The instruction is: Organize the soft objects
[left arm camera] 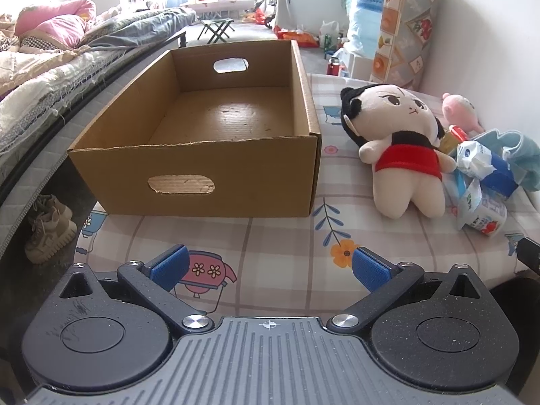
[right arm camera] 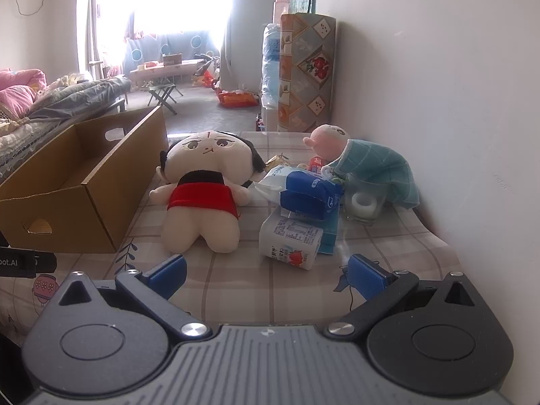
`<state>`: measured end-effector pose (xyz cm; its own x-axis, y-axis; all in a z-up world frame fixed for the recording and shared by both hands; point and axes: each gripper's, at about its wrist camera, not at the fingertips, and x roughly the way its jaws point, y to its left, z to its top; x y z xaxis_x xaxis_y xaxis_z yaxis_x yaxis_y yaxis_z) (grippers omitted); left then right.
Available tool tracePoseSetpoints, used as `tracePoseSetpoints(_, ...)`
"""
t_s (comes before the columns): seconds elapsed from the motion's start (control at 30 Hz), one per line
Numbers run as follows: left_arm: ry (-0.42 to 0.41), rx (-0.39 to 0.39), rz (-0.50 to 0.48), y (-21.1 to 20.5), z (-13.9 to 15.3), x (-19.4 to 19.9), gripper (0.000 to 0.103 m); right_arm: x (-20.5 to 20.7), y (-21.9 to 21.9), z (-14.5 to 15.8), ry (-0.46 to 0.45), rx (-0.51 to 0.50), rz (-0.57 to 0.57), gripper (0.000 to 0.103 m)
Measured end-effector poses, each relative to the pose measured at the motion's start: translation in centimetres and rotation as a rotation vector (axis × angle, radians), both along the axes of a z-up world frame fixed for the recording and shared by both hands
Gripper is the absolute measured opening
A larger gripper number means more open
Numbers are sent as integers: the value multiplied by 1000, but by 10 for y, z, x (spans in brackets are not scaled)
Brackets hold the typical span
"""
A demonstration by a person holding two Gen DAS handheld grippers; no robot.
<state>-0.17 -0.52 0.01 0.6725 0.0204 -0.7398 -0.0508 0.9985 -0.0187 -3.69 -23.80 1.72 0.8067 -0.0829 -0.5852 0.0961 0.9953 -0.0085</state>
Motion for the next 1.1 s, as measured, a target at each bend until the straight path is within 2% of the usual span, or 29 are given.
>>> tracePoseSetpoints(1.1, 9, 5, -1, 0, 0, 1, 103, 0, -3, 2, -4, -4, -15, 103)
